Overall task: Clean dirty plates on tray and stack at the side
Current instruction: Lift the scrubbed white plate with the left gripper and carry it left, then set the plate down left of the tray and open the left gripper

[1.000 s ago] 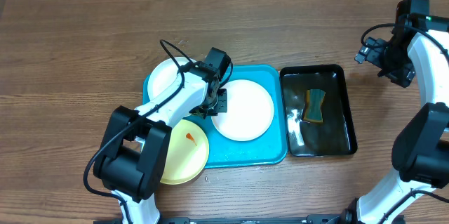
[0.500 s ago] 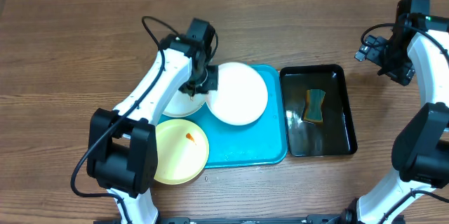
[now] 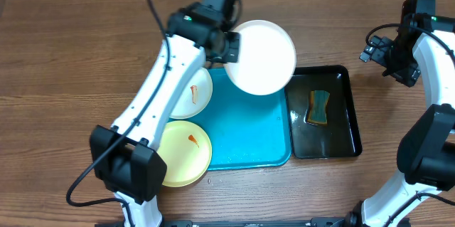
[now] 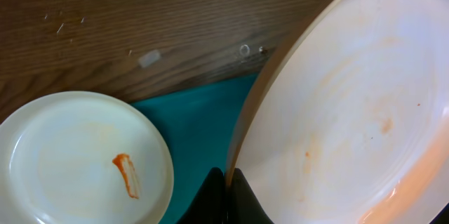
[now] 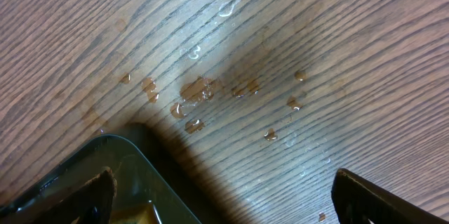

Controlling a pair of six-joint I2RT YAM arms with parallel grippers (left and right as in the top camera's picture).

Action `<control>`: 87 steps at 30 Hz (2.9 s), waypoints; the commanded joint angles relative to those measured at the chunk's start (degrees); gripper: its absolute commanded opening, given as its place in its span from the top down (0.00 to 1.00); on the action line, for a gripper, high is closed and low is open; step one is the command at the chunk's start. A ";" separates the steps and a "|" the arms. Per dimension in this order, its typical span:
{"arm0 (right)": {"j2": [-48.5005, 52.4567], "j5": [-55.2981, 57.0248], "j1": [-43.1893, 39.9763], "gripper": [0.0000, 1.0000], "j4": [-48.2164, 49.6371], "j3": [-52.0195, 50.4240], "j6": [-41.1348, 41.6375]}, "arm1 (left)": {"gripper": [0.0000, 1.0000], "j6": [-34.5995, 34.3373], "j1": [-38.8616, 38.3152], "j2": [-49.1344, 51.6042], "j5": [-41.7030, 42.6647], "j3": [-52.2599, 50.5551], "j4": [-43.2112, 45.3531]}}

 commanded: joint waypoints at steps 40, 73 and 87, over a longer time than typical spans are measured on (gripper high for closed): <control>-0.17 0.37 -0.17 0.00 0.15 0.92 0.33 | 0.96 -0.68 -41.68 0.33 -51.60 1.09 4.39; -0.17 0.37 -0.17 0.00 0.15 0.92 0.33 | 0.96 -2.78 57.51 0.28 12.55 -7.78 -4.96; -0.17 0.37 -0.17 0.00 0.15 0.92 0.33 | 0.96 -6.69 61.44 0.28 8.81 -27.91 12.48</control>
